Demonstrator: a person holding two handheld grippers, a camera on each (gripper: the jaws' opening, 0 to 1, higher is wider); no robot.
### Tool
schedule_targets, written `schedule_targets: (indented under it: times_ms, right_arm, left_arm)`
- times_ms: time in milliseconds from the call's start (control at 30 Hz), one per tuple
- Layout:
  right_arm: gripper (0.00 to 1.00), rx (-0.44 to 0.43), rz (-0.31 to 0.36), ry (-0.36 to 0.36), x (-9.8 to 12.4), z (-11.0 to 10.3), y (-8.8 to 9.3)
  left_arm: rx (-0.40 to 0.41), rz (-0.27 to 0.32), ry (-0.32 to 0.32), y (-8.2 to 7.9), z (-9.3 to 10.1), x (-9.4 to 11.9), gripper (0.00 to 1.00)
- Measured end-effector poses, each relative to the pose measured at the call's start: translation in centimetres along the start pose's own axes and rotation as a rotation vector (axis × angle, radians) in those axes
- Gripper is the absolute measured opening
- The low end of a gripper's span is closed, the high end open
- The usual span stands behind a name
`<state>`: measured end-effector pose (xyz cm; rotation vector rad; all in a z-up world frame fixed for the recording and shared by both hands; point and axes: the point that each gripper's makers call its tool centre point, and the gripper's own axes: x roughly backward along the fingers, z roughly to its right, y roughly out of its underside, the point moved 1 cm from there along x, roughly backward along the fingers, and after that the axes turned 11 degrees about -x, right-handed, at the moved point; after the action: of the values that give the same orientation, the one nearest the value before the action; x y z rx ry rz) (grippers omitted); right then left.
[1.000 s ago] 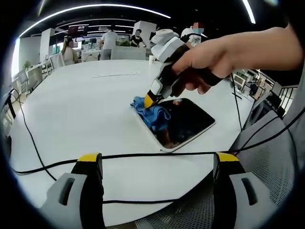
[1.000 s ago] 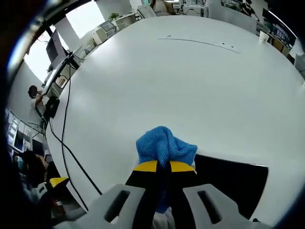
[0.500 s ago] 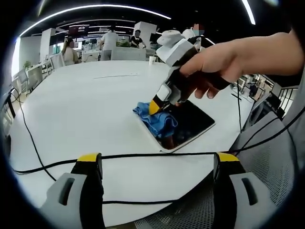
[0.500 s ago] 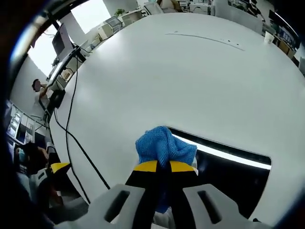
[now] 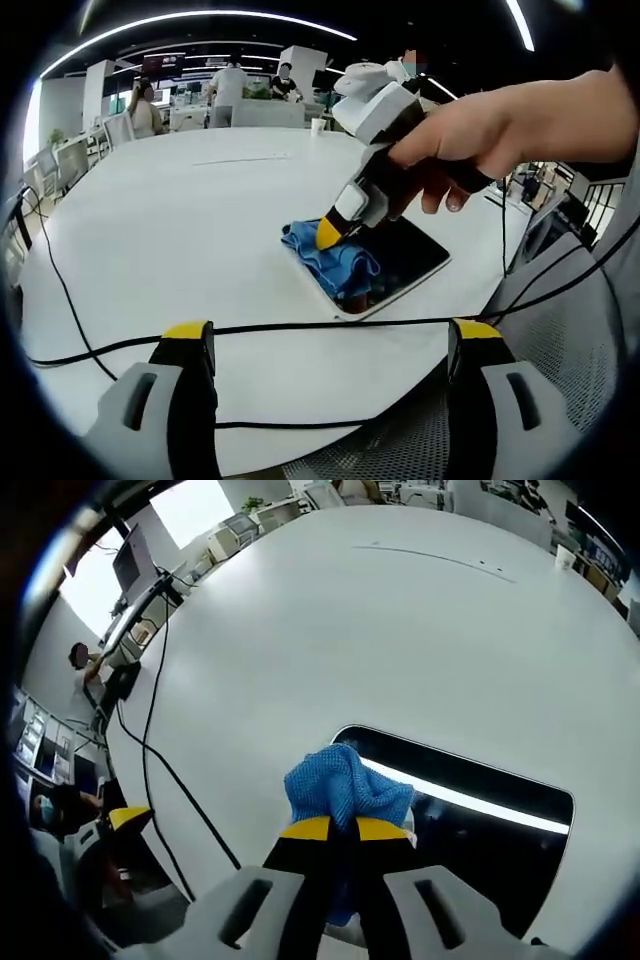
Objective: Wipe the mirror surface with the cleaning cloth until all visible marks leave the cleaned area.
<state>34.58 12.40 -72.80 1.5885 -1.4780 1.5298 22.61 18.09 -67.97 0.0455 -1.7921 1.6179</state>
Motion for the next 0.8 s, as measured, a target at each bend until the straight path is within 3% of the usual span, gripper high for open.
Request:
schedule_targets:
  times_ms: [567, 800]
  right_arm:
    - [0.02, 0.044, 0.022, -0.040, 0.00, 0.06, -0.01]
    - [0.02, 0.023, 0.034, -0.067, -0.20, 0.31, -0.15]
  left_arm:
    - [0.002, -0.001, -0.002, 0.04, -0.07, -0.04, 0.95]
    - [0.002, -0.004, -0.007, 0.09, -0.14, -0.03, 0.95]
